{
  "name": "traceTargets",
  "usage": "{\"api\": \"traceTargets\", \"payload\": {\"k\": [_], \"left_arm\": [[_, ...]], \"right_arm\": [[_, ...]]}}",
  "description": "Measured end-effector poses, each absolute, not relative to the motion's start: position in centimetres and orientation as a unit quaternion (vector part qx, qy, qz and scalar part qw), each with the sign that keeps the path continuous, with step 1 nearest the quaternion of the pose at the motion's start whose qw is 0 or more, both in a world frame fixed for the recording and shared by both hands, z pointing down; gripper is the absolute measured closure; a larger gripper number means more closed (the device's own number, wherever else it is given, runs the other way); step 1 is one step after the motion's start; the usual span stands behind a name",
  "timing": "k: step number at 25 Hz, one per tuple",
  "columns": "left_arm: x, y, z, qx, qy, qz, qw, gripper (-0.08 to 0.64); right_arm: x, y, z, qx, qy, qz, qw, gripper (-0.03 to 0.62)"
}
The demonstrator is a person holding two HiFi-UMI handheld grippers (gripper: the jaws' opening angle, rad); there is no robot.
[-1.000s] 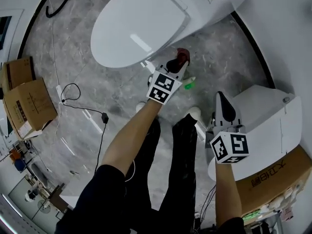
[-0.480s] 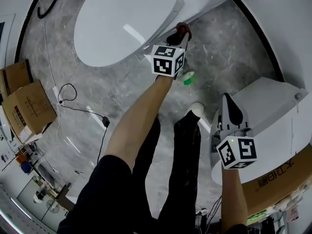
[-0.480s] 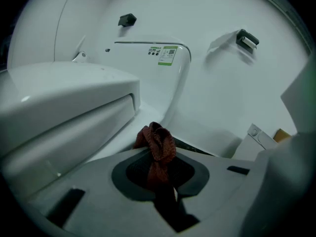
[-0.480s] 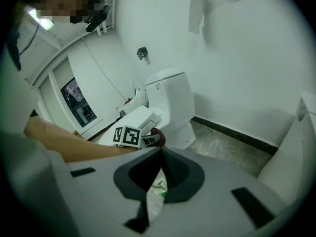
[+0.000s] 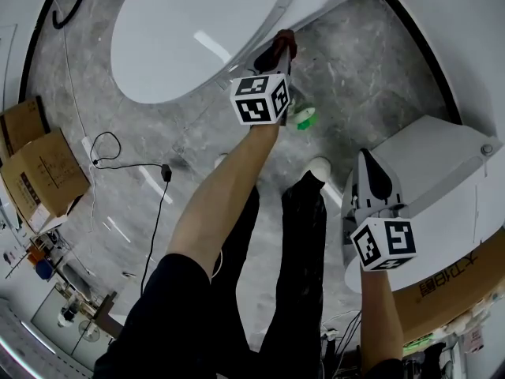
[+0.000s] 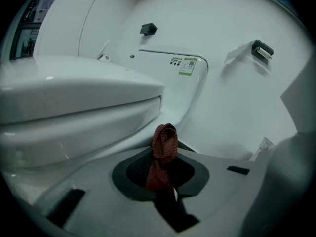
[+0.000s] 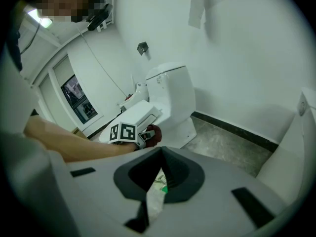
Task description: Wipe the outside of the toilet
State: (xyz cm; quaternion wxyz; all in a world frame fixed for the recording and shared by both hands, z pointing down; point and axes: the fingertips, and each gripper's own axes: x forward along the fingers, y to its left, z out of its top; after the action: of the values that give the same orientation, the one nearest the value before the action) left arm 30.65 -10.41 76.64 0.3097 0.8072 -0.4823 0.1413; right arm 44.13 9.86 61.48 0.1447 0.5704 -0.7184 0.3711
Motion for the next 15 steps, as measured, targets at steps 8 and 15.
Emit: {"api": "traceTargets", "payload": {"k": [8, 15], "left_arm": [[26.9, -9.0, 76.9, 0.801, -0.491, 0.145, 0.311, 0.506], [23.5, -7.3, 77.0, 0.79, -0.505, 0.148, 0.313, 0.506]], "right_arm": [[41.5, 9.4, 61.6, 0.558, -0.728, 0.369, 0.15, 0.592], [39.3, 9.3, 61.4, 0.548, -0.736, 0.367, 0.156, 0.591]]}}
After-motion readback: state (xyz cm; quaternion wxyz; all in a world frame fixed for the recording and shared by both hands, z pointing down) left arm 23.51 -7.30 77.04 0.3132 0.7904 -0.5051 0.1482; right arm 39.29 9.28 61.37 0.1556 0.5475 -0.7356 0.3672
